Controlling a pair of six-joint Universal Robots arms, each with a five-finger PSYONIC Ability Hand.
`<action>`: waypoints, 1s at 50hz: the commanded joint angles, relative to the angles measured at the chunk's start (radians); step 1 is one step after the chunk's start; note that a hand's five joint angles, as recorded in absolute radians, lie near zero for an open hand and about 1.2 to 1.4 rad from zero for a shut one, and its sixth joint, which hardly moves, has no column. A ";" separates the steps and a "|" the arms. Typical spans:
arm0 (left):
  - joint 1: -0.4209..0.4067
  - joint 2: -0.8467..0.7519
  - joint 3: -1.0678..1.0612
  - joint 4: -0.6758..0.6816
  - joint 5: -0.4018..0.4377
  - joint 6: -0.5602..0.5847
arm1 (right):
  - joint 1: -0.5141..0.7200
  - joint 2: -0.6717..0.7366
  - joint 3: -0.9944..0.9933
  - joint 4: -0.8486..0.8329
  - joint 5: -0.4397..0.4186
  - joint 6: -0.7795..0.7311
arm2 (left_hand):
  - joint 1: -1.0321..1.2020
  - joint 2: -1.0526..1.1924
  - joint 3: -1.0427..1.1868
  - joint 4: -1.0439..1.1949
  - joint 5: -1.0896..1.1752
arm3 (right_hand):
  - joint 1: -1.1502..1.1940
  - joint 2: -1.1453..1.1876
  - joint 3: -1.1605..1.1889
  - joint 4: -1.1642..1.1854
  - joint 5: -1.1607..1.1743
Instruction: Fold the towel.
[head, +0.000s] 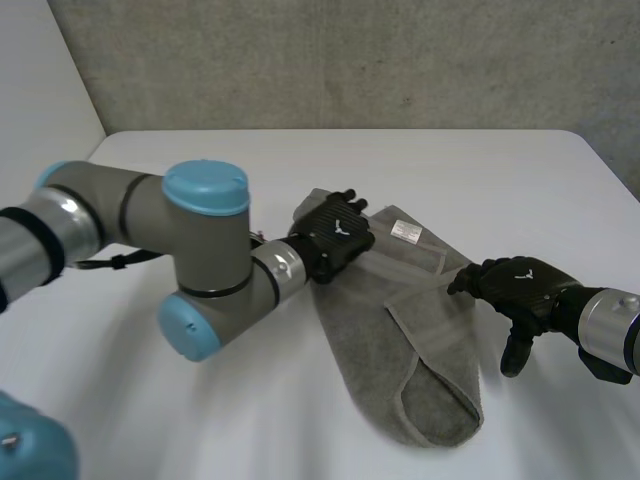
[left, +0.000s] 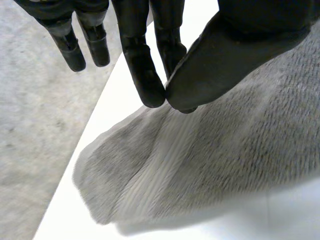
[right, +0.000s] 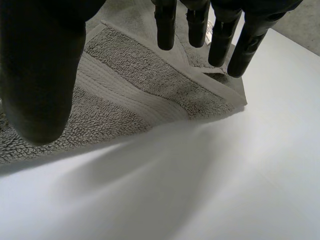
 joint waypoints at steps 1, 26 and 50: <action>0.038 0.063 -0.132 0.084 -0.012 0.000 | 0.005 0.002 -0.010 -0.051 0.003 0.042 | 0.067 0.068 -0.051 -0.059 0.044 | -0.073 -0.075 -0.043 -0.076 -0.062; 0.091 0.371 -0.423 0.185 -0.067 -0.322 | 0.155 0.467 -0.585 -0.207 0.116 0.751 | -1.128 -1.127 -0.051 -0.059 -1.151 | -0.073 -0.075 -0.043 -0.076 -0.062; 0.182 0.521 -0.653 0.256 -0.066 -0.325 | 0.239 0.592 -0.738 -0.177 0.124 0.809 | -1.131 -1.130 -0.051 -0.059 -1.154 | 1.149 1.147 -0.043 -0.076 1.160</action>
